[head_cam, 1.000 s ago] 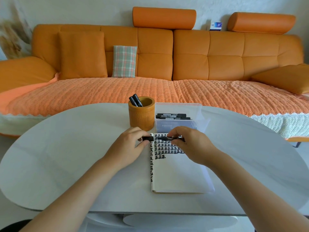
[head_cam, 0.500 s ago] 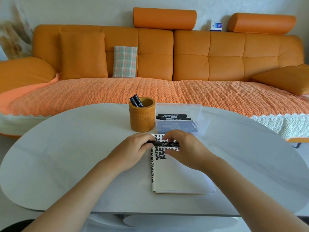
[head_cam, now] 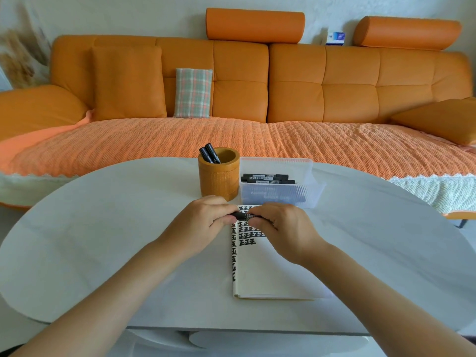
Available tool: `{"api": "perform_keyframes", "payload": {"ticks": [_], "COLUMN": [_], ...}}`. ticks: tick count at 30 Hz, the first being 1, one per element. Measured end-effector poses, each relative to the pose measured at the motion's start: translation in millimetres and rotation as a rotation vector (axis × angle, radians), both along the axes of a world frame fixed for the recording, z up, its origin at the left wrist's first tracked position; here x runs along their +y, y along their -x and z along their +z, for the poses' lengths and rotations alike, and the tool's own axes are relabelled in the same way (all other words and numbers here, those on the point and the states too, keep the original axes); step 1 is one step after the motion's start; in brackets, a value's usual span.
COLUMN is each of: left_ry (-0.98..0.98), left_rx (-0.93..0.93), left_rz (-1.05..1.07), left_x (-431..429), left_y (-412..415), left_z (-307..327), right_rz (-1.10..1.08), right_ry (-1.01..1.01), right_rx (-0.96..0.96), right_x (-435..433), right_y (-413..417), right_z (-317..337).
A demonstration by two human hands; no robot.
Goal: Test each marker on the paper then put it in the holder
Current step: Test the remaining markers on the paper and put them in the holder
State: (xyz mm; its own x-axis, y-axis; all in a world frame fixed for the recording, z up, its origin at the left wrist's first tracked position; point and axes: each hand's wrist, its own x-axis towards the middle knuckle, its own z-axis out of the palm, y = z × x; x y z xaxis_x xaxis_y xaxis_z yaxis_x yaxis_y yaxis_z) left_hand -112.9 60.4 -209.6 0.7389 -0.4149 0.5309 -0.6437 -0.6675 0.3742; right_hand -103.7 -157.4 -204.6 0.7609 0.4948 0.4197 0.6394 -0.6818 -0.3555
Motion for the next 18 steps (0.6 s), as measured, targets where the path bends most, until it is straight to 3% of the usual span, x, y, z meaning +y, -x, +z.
{"api": "perform_keyframes", "payload": {"ticks": [11, 18], "left_ry": [-0.030, 0.325], "left_rx": [0.020, -0.102], "left_rz": [0.012, 0.373], "left_x": [2, 18], "left_y": [-22, -61], "left_z": [-1, 6], "right_rz": [-0.049, -0.174], "right_ry": [0.076, -0.157], "right_rx": [0.065, 0.165], "right_x": [6, 17], "right_y": [-9, -31], "right_z": [-3, 32]}}
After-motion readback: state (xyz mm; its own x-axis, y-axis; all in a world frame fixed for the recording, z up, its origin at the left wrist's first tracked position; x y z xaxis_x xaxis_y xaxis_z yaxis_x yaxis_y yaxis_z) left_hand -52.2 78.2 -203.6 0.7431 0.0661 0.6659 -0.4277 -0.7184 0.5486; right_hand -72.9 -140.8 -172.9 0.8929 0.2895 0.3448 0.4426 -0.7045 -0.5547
